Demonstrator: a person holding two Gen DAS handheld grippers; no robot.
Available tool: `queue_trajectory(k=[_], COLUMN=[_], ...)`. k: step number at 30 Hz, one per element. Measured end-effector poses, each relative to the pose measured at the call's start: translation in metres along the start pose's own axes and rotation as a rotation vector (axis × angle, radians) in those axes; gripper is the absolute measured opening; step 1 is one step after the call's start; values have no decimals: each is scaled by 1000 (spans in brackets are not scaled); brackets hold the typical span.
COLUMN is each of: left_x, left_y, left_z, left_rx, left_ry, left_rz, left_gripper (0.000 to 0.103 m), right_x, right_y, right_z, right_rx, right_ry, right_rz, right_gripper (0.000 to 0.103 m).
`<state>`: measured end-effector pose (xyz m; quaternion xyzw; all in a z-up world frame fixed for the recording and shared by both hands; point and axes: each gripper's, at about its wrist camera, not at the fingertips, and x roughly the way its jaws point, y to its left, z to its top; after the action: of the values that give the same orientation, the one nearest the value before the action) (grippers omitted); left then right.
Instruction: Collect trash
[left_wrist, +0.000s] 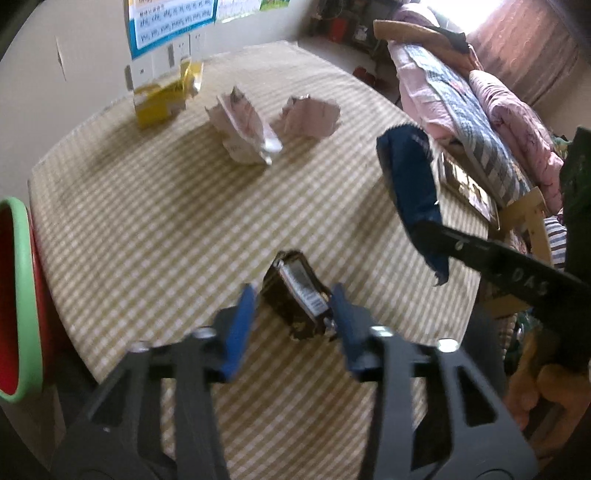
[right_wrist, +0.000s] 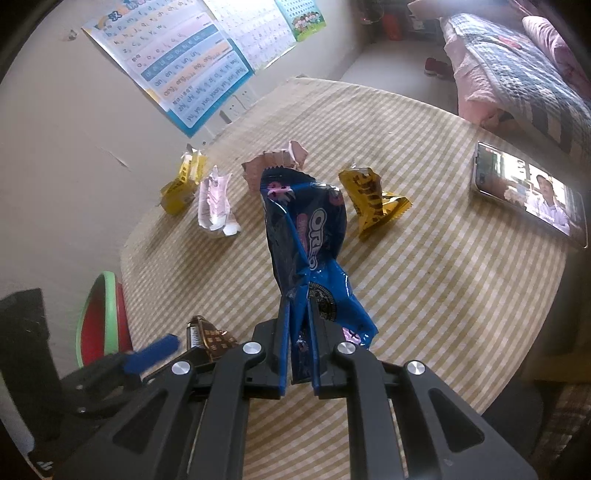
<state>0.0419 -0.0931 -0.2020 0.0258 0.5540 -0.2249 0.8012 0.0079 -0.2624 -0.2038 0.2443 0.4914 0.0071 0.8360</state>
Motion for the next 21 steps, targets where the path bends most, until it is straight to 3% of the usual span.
queue_trajectory(k=[1, 3, 10, 14, 16, 18, 21], left_x=[-2, -6, -33, -33, -31, -29, -26], left_y=[2, 5, 26, 35, 36, 32, 18], left_z=[-1, -1, -7, -10, -9, -6, 1], left_rx=[-5, -2, -34, -66, -81, -79, -50], left_ry=[-7, -11, -74, -63, -55, -53, -62], left_rz=[-1, 13, 38, 44, 24, 5, -39], left_gripper=[29, 11, 6, 6, 10, 29, 46], right_x=[-1, 0, 0, 3, 4, 4, 2], right_y=[1, 3, 20, 23, 21, 17, 9], right_z=[0, 0, -1, -3, -4, -5, -6], right_rx=[1, -1, -30, -38, -35, -28, -12], right_ry=[0, 0, 6, 13, 17, 17, 9], right_rz=[4, 10, 38, 33, 24, 17, 4], right_gripper=[9, 9, 10, 10, 10, 10, 10])
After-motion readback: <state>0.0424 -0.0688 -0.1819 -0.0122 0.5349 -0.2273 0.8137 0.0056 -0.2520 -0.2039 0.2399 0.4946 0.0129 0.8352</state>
